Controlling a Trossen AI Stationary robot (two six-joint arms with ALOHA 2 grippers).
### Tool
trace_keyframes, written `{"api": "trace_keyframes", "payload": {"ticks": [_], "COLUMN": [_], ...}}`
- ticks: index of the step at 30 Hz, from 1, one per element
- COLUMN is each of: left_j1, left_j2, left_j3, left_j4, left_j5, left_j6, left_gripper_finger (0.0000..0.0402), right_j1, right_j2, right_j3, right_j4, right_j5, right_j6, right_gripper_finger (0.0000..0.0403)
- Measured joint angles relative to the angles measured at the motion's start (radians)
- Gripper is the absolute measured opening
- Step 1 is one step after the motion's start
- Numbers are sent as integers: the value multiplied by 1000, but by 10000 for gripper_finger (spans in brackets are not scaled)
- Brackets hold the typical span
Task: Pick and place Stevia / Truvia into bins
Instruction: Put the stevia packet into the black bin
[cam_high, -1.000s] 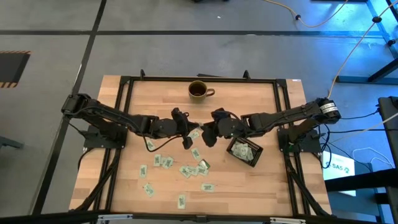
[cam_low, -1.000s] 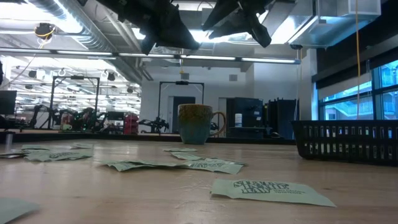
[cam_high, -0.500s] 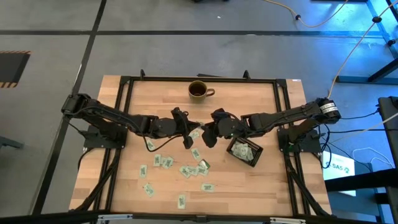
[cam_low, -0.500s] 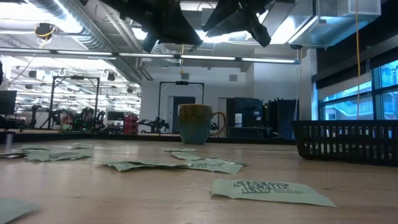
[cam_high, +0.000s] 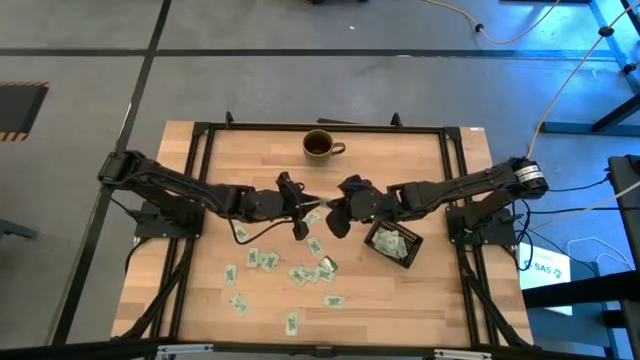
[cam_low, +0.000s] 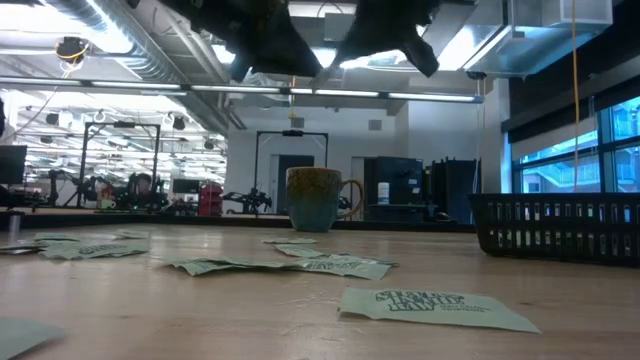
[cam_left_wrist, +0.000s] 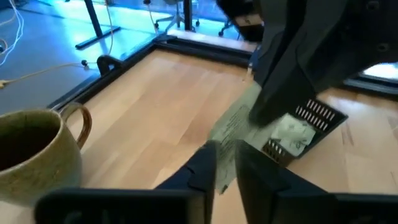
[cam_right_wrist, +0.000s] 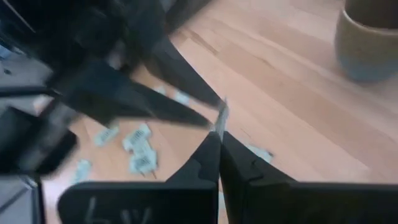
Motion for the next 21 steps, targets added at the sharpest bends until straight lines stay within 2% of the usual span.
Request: {"api": "trace_keyframes", "payload": {"ticks": [3,5,11,16,21], "left_j1": [5,10,39,51,50], "left_j2": [-22,-48,-118,-133,-133], "left_j3": [0,0,0,0,0], "left_j4": [-97,-196,-488,-647,-688], "left_j5": [1,19,150,175,176], "left_j6": [-47,-76,-160,-189,-188], "left_gripper_finger": [86,96,103,96,93], "right_j1": [1,6,25,59,85], "right_j2": [-31,-54,-68,-57,-52], "right_j3": [0,1,0,0,1], "right_j4": [-141,-261,-593,-679,-696], "right_j5": [-22,-76,-328,-397,-421], "right_j6": [44,95,219,243,267], "right_gripper_finger": [4,2,2,2,1]}}
